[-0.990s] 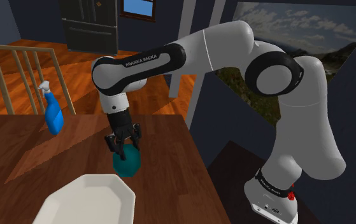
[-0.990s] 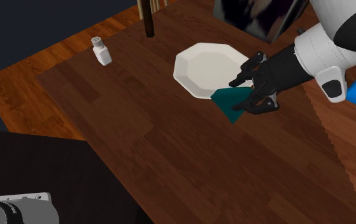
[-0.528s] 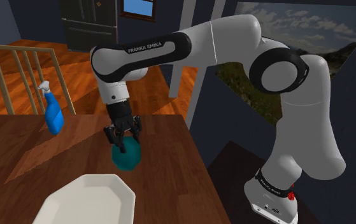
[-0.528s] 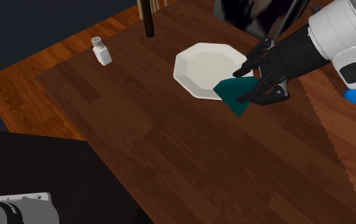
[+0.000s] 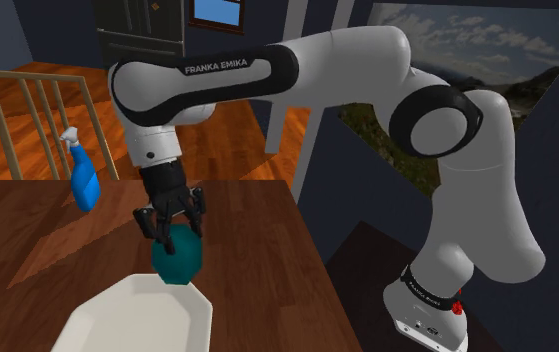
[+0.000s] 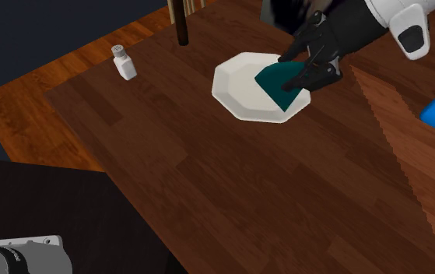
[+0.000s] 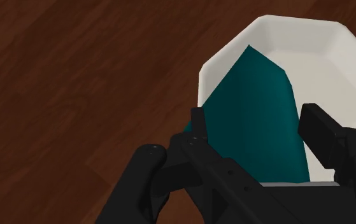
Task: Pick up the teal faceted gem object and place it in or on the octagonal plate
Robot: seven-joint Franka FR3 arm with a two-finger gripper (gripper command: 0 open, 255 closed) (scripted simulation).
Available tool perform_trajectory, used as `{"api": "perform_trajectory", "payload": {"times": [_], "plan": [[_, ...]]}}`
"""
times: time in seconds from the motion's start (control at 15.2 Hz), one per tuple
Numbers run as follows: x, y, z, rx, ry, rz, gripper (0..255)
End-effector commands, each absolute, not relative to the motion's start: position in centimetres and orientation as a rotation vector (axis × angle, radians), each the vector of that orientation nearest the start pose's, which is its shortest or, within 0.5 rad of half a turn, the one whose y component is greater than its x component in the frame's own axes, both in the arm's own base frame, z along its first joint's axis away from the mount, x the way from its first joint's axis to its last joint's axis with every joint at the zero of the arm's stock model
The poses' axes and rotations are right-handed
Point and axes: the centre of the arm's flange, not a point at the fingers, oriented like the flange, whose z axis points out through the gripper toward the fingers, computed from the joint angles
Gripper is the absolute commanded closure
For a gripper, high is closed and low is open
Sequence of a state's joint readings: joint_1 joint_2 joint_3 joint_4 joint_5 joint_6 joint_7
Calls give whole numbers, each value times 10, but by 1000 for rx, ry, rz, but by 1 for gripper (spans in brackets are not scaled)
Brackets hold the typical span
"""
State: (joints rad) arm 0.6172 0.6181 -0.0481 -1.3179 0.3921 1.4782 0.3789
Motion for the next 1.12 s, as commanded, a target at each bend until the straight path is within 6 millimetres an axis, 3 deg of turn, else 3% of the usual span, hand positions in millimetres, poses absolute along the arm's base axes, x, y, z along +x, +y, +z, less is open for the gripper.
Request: {"api": "perform_trajectory", "payload": {"times": [0.0,0.53,1.06], "plan": [[535,431,363,-2899,-198,848,255],[510,535,386,-2899,-198,848,255],[510,535,343,-2899,-198,848,255]]}}
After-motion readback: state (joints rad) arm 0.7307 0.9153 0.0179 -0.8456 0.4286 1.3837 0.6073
